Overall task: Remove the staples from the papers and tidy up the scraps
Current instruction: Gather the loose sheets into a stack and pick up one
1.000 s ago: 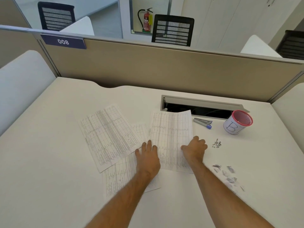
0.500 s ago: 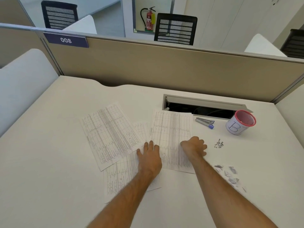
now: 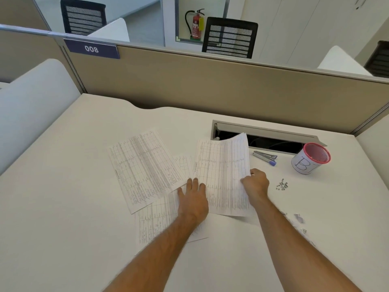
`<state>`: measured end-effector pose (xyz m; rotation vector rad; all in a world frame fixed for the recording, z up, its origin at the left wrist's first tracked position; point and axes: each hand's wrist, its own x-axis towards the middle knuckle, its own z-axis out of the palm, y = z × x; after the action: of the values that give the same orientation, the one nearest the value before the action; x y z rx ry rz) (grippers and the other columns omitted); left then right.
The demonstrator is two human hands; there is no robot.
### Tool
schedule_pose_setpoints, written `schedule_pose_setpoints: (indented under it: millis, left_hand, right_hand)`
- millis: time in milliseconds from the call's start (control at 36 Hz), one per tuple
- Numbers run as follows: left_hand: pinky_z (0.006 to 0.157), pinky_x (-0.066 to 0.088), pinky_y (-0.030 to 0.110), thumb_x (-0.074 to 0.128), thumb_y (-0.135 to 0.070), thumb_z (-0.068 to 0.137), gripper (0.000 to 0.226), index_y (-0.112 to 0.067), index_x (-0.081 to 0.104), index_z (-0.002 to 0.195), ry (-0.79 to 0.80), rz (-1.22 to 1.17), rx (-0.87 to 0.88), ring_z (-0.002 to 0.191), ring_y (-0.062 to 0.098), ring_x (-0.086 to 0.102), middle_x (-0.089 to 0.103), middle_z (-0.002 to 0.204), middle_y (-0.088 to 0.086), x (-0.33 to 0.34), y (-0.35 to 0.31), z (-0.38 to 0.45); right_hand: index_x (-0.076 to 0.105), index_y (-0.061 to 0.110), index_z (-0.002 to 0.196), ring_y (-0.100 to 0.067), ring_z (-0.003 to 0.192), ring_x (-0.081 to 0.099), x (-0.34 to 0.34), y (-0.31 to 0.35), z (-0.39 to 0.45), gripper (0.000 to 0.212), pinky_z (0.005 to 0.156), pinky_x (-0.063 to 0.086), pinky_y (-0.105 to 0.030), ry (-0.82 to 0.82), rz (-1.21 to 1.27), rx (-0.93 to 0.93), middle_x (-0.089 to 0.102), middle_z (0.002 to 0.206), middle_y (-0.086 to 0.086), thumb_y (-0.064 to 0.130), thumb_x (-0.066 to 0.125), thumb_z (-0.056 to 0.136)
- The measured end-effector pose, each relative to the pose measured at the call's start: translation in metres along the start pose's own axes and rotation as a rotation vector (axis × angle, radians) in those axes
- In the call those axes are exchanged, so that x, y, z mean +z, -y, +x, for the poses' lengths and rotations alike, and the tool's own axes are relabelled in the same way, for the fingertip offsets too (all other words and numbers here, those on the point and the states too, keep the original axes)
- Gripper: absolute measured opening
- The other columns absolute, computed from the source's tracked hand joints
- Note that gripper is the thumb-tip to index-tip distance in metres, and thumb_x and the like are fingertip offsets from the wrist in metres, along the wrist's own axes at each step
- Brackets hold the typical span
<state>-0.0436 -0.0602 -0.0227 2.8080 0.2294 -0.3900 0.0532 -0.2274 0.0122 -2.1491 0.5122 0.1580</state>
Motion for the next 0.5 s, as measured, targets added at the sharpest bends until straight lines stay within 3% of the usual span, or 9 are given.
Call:
schedule_pose_setpoints:
  millis: [194, 306, 500]
  left_hand:
    - [0.126, 0.012, 0.058, 0.03, -0.037, 0.109, 0.057, -0.013, 0.02, 0.16, -0.03, -0.027, -0.053, 0.159, 0.031, 0.003, 0.006, 0.171, 0.014, -0.005, 0.005, -0.003]
    - [0.123, 0.008, 0.064, 0.032, -0.041, 0.108, 0.061, -0.015, 0.017, 0.161, -0.036, -0.012, -0.126, 0.158, 0.037, -0.001, 0.002, 0.17, 0.021, -0.005, 0.01, -0.006]
    - [0.121, -0.005, 0.07, 0.02, -0.06, 0.104, 0.08, -0.014, -0.01, 0.163, 0.008, -0.019, -0.263, 0.157, 0.041, -0.013, -0.013, 0.169, 0.025, -0.003, 0.033, -0.01]
  right_hand:
    - [0.065, 0.006, 0.102, -0.026, 0.082, 0.061, -0.018, 0.022, -0.007, 0.021, 0.054, 0.038, -0.018, -0.125, -0.003, -0.21, 0.064, 0.094, -0.008, -0.002, 0.049, 0.091]
    - [0.06, 0.004, 0.097, -0.029, 0.077, 0.06, -0.026, 0.039, -0.011, 0.014, 0.061, 0.043, -0.028, -0.27, -0.031, -0.368, 0.063, 0.087, -0.008, 0.0, 0.047, 0.092]
    - [0.061, 0.011, 0.099, -0.025, 0.08, 0.062, -0.035, 0.069, -0.016, 0.014, 0.061, 0.046, -0.03, -0.411, 0.014, -0.513, 0.066, 0.089, -0.004, 0.006, 0.049, 0.093]
